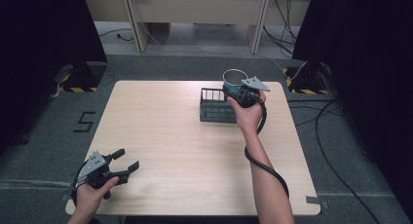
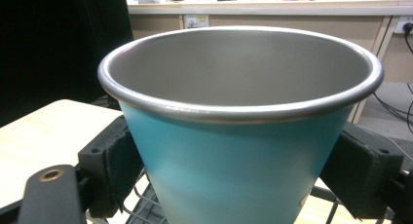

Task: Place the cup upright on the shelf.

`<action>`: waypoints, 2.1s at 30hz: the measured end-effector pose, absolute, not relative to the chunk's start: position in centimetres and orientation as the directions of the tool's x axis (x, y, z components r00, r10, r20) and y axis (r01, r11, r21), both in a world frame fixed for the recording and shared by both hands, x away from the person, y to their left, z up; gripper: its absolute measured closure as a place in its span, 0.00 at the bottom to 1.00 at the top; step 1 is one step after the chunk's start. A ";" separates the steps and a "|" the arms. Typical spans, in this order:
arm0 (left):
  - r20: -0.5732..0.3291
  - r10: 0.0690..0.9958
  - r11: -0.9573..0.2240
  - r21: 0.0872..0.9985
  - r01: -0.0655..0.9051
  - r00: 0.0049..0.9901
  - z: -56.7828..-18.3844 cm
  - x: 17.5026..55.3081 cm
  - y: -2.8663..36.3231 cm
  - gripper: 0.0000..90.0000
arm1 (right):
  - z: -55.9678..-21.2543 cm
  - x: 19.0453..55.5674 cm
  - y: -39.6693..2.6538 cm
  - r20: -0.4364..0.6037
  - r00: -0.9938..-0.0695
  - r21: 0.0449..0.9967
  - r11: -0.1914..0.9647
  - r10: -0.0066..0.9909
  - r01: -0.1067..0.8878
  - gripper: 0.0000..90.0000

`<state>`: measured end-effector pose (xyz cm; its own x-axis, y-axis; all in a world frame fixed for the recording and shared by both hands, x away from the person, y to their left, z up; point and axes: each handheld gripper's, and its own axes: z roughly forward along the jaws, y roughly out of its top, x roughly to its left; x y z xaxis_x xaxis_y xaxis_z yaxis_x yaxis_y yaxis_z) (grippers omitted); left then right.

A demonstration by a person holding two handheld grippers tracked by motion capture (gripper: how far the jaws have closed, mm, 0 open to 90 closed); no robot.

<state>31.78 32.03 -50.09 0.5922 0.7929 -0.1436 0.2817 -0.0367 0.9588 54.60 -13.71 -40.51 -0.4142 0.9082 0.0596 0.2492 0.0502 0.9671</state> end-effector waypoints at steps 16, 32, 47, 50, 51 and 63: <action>-0.144 0.793 -0.035 0.959 0.281 0.592 -50.1 31.8 32.1 0.19 | -42.0 55.9 -13.3 0.063 -0.386 0.949 0.064 0.920 0.308 0.19; -0.146 0.791 -0.033 0.959 0.280 0.594 -50.0 31.8 32.1 0.19 | -43.5 56.5 -13.1 0.062 -0.376 0.923 0.090 0.925 0.373 0.19; -0.147 0.790 -0.034 0.959 0.281 0.595 -50.0 31.7 32.1 0.19 | -44.2 56.7 -13.0 0.041 -0.369 0.910 0.118 0.928 0.398 0.18; -0.147 0.790 -0.034 0.959 0.282 0.595 -50.1 31.8 32.1 0.19 | -44.3 56.6 -13.0 0.035 -0.371 0.911 0.123 0.928 0.394 0.18; -0.147 0.790 -0.034 0.959 0.281 0.596 -50.1 31.8 32.1 0.19 | -44.3 56.6 -13.0 0.037 -0.370 0.911 0.122 0.928 0.394 0.18; -0.146 0.789 -0.036 0.959 0.282 0.596 -50.1 31.8 32.0 0.19 | -44.4 56.1 -13.1 0.056 -0.369 0.907 0.107 0.928 0.407 0.17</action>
